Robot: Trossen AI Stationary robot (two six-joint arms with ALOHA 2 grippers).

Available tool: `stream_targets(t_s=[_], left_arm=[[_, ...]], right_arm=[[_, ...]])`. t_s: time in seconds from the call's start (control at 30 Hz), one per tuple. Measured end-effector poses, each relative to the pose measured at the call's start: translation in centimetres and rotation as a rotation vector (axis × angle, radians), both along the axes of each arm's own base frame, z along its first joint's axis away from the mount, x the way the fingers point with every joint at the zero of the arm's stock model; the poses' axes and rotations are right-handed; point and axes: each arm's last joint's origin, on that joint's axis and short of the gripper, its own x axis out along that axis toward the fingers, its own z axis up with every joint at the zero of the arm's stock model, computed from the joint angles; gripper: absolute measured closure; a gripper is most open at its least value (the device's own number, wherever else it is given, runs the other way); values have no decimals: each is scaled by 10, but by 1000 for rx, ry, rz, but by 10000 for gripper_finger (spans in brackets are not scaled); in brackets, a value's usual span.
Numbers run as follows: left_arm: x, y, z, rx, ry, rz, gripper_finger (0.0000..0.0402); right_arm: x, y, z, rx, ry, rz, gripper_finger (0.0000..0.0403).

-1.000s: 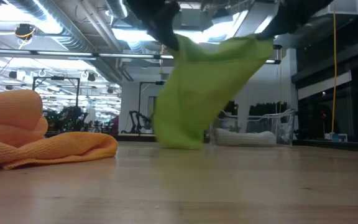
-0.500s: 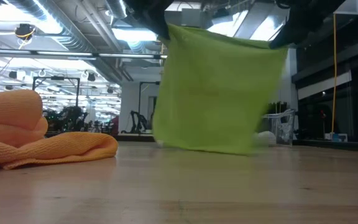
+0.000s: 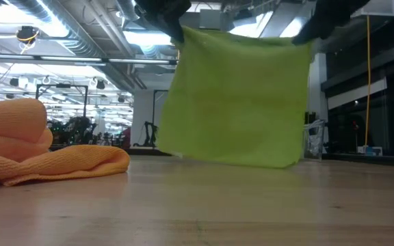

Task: Fold microfiber towels
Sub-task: Fold the green microfiber

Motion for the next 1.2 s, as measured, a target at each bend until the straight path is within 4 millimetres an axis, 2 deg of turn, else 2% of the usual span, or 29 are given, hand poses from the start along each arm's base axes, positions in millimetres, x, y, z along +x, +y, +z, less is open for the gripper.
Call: stream_targets(t_s=[0.23, 0.4, 0.67, 0.97, 1.2], left_arm=[[0, 0, 0, 8, 2, 2, 401], [0, 2, 3, 75, 2, 53, 401], [0, -1, 3, 66, -6, 45, 401], [2, 0, 5, 77, -22, 39, 401], [4, -3, 3, -1, -24, -48, 401]], right_arm=[[-4, -1, 39, -50, -104, -5, 399], [-10, -1, 51, -72, -90, 8, 399], [-11, -1, 39, -71, 53, 11, 399], [-2, -5, 35, -258, 126, -45, 399], [14, -3, 23, -198, 193, -12, 399]])
